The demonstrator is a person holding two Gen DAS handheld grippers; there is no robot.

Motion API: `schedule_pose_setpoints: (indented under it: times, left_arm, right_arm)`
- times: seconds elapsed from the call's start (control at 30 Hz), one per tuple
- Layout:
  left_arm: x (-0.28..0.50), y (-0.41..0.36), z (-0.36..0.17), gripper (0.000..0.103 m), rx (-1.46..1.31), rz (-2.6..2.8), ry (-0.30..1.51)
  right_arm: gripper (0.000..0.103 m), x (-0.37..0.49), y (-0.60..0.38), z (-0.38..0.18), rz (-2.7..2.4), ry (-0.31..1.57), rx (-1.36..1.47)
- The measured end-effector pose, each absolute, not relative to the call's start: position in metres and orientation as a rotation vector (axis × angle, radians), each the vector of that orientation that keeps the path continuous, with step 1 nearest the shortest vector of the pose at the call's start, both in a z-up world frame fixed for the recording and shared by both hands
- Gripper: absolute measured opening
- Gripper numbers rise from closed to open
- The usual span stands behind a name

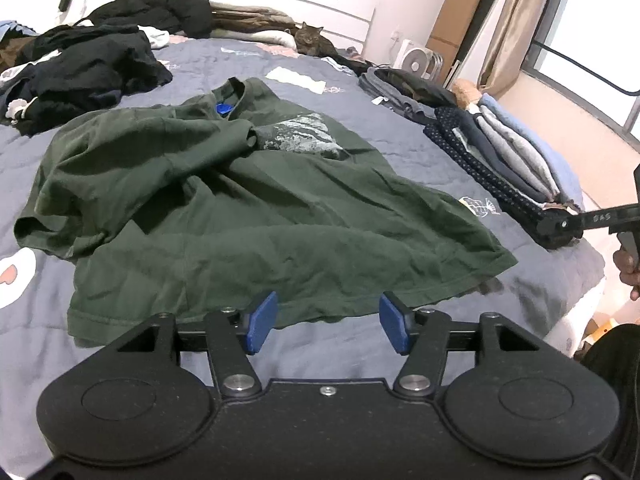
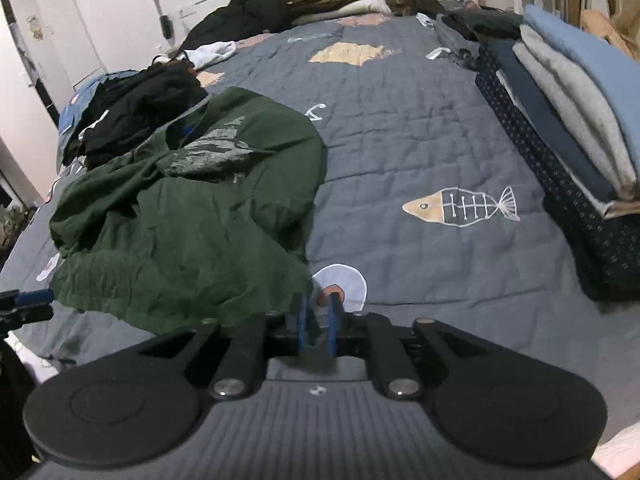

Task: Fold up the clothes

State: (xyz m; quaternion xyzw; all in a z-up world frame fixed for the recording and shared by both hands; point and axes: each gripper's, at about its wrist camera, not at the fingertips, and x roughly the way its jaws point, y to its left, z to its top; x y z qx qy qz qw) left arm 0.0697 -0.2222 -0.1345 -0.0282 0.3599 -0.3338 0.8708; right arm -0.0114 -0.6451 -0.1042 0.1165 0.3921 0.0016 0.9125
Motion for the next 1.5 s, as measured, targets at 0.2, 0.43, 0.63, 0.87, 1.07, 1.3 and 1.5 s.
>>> schedule_pose_setpoints:
  times: [0.2, 0.43, 0.63, 0.87, 1.07, 1.3, 1.5]
  left_arm:
    - [0.074, -0.217, -0.126, 0.056, -0.076, -0.673, 0.719]
    - [0.101, -0.212, -0.098, 0.054, -0.007, -0.624, 0.659]
    - [0.138, -0.219, -0.074, 0.054, 0.053, -0.566, 0.612]
    - [0.180, -0.243, -0.068, 0.054, 0.143, -0.558, 0.601]
    - [0.230, -0.280, -0.073, 0.038, 0.275, -0.593, 0.609]
    - [0.295, -0.322, -0.102, 0.034, 0.388, -0.604, 0.668]
    - [0.343, -0.341, -0.134, 0.035, 0.464, -0.587, 0.732]
  right_arm:
    - [0.045, -0.001, -0.633, -0.081, 0.035, 0.642, 0.254]
    - [0.052, 0.074, -0.603, -0.072, 0.063, 0.509, 0.310]
    - [0.054, 0.124, -0.585, -0.074, 0.127, 0.486, 0.274]
    - [0.056, 0.141, -0.571, -0.089, 0.238, 0.537, 0.332]
    - [0.056, 0.145, -0.566, -0.084, 0.265, 0.518, 0.315]
    - [0.058, 0.150, -0.572, -0.086, 0.279, 0.520, 0.346]
    - [0.059, 0.153, -0.575, -0.091, 0.275, 0.530, 0.358]
